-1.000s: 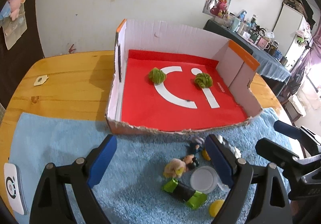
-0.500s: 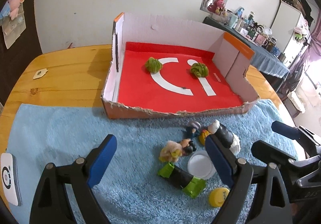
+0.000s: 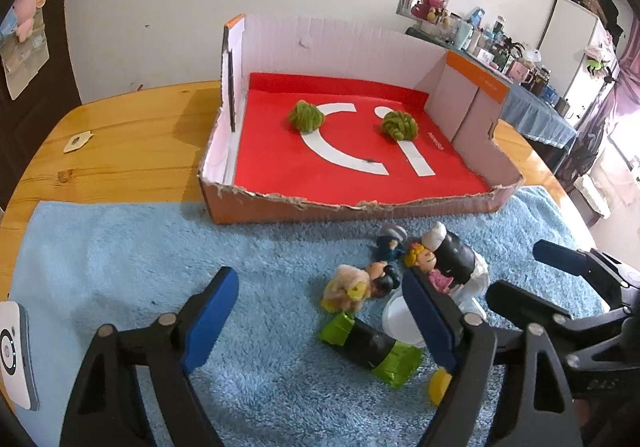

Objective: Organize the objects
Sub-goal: 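Close the right tool on the black-and-white bottle, then lift the black-and-white bottle with the right tool and carry it toward the box, then lower the bottle with the right tool while the left tool lowers the figurine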

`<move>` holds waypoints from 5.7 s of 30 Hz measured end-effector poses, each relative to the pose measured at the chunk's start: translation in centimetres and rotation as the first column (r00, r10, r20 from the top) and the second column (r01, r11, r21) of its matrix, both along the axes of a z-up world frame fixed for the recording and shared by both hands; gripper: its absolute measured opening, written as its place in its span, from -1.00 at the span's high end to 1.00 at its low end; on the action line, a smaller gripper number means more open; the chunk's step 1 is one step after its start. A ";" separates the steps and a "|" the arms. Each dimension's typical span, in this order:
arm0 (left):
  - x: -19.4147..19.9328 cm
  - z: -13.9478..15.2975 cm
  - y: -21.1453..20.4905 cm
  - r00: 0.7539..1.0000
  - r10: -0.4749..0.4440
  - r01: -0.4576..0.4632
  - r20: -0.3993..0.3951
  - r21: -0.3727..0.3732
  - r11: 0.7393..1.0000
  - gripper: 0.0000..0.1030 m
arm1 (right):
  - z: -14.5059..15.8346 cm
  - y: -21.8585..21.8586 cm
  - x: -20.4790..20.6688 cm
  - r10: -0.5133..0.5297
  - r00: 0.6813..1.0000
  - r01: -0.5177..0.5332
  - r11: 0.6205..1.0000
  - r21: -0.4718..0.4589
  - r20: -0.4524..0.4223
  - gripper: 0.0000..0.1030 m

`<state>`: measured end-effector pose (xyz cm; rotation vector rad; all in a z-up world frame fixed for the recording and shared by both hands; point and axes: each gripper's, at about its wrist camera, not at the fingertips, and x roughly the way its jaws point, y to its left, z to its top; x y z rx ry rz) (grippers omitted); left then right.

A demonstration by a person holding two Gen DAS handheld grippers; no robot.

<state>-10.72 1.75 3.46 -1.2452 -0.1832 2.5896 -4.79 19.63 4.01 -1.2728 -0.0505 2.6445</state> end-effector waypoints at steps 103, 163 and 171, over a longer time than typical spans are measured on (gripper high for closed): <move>1.8 3.5 -0.4 0.990 -0.059 0.073 -0.126 0.110 0.991 0.52 | 3.3 -2.8 0.3 0.114 0.991 -0.116 0.993 -0.026 -0.069 0.33; -8.4 3.6 0.9 0.996 -0.072 0.076 -0.051 0.079 0.994 0.52 | 3.0 2.0 -8.3 0.040 0.999 -0.040 0.998 -0.038 -0.005 0.33; -9.9 2.7 1.2 0.997 -0.078 0.079 -0.020 0.070 0.994 0.52 | 2.2 2.9 -9.8 0.022 0.999 -0.021 0.999 -0.035 0.032 0.33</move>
